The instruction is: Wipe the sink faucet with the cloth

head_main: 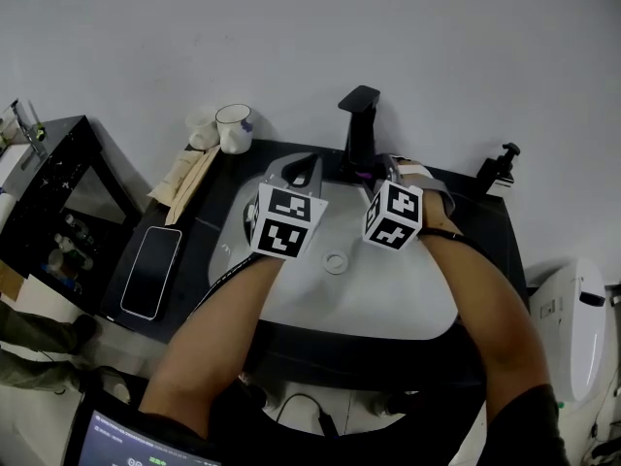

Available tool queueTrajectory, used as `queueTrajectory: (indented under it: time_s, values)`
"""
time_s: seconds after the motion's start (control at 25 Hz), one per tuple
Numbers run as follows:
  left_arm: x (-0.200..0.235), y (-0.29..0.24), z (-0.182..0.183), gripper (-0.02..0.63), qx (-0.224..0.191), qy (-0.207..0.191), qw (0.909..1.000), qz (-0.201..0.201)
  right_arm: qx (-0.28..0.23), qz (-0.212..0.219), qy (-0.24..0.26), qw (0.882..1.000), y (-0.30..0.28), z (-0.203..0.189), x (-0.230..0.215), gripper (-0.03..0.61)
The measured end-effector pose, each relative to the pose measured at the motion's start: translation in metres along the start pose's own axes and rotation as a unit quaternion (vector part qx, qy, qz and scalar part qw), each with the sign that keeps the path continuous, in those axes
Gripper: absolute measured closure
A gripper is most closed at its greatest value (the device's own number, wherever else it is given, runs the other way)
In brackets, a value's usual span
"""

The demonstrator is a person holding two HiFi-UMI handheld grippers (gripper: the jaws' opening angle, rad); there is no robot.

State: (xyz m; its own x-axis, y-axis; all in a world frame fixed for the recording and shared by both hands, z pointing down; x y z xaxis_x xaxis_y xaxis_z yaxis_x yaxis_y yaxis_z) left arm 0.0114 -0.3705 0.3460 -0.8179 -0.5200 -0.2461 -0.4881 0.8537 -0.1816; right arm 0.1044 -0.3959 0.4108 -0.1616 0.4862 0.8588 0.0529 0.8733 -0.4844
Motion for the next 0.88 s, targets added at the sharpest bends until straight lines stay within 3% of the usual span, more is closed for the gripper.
queueTrajectory:
  time_s: [0.16, 0.36, 0.56, 0.72, 0.88]
  values:
    - [0.0, 0.0, -0.001, 0.597, 0.002, -0.002, 1.0, 0.0, -0.004, 0.003, 0.0, 1.0, 0.003, 0.001, 0.003, 0.479]
    - [0.001, 0.0, 0.0, 0.597, -0.001, -0.001, 1.0, 0.002, -0.013, -0.01, 0.048, 0.999, 0.017, 0.007, 0.017, 0.476]
    - [0.003, 0.001, -0.001, 0.597, 0.001, -0.007, 0.9999, 0.009, -0.051, -0.009, 0.016, 0.999, 0.044, 0.03, 0.028, 0.476]
    - [0.011, 0.003, -0.001, 0.595, -0.001, 0.0, 0.9997, 0.026, -0.07, 0.005, -0.079, 0.994, 0.057, 0.045, 0.03, 0.476]
    - [0.03, 0.014, 0.005, 0.595, -0.018, 0.02, 0.9978, 0.061, -0.072, 0.003, -0.196, 0.978, 0.06, 0.056, 0.029, 0.477]
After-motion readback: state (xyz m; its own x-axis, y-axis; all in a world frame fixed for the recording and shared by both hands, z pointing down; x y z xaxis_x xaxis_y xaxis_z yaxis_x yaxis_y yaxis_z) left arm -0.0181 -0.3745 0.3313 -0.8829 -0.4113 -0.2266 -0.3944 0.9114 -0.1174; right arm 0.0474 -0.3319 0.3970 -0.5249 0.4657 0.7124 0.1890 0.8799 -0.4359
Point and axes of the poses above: the fingertips, and each gripper's own axes: y backward along the fingers, x to its left, z out of its top, the point moved 1 cm from there along y, backward along the fingers, and after that the axes turned 7 degrees about x, right-handed, at the moved point
